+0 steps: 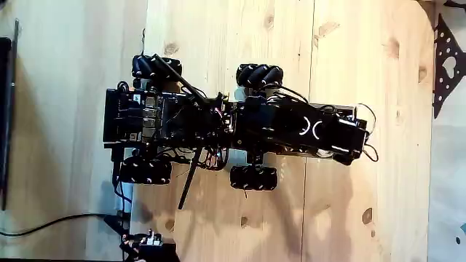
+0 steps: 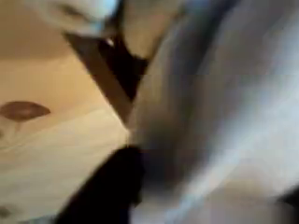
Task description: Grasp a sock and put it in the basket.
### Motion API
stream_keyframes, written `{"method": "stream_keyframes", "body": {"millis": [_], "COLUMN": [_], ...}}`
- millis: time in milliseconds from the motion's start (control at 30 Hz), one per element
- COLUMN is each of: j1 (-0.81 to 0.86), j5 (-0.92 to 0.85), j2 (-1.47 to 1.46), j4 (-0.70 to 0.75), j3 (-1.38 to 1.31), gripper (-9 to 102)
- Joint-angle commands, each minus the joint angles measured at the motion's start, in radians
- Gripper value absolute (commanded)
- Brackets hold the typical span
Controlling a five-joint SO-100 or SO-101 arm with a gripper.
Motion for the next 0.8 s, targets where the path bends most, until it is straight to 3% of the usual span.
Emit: {"method": "stream_keyframes", "body": {"millis": [0,67,233,333,367,400,433,567,767], "j1": [-0.021,-0.029,-0.132,-0.193,-0.209,-0.199,-0.164,-0.086,-0.023], "j5": [0.049,0.054,0.296,0.574,0.753,0.963,1.092,1.221,1.279], "j2": [0.038,0.057,0.195,0.319,0.347,0.374,0.364,0.316,0.339], "j4": [0.006,-0.008,-0.158,-0.298,-0.396,-0.483,-0.518,-0.561,-0.497], "j3": [0.011,0.025,0.144,0.259,0.295,0.293,0.281,0.272,0.302], "gripper": [39,52,52,51,48,35,29,0,0]}}
